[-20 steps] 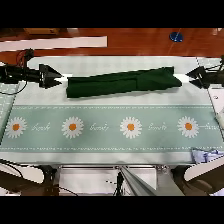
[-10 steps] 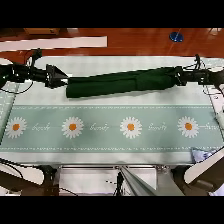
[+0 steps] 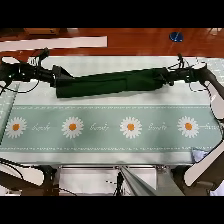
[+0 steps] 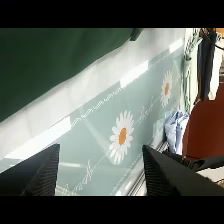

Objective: Fold the shirts.

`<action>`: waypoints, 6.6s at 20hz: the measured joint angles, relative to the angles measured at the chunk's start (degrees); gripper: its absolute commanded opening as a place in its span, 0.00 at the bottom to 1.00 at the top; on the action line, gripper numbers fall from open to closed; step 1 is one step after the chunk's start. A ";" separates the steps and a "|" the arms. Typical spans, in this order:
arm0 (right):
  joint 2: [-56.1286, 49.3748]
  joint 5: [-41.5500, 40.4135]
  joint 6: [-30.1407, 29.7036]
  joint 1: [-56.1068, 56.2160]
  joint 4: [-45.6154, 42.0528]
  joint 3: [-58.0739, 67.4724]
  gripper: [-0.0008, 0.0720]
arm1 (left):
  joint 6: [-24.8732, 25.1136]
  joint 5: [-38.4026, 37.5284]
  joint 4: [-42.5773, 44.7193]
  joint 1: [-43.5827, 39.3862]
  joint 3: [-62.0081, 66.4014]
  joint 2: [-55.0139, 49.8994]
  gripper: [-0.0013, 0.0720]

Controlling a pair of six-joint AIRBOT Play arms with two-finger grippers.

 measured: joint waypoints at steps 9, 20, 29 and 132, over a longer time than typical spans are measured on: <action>15.50 17.29 6.88 -3.61 -20.63 0.11 0.05 | -3.82 -0.57 -0.02 -4.00 0.07 1.42 0.53; 33.64 38.45 11.85 -12.94 -37.38 0.11 0.05 | -5.07 14.78 -9.92 -28.30 0.09 2.78 0.14; 35.10 40.19 12.61 -13.31 -39.19 0.11 0.05 | -7.91 29.90 -15.15 -44.30 0.11 -1.36 0.07; 66.71 41.27 31.32 -29.07 -41.27 -9.44 0.05 | -2.69 2.38 6.97 -0.28 -4.02 26.53 0.57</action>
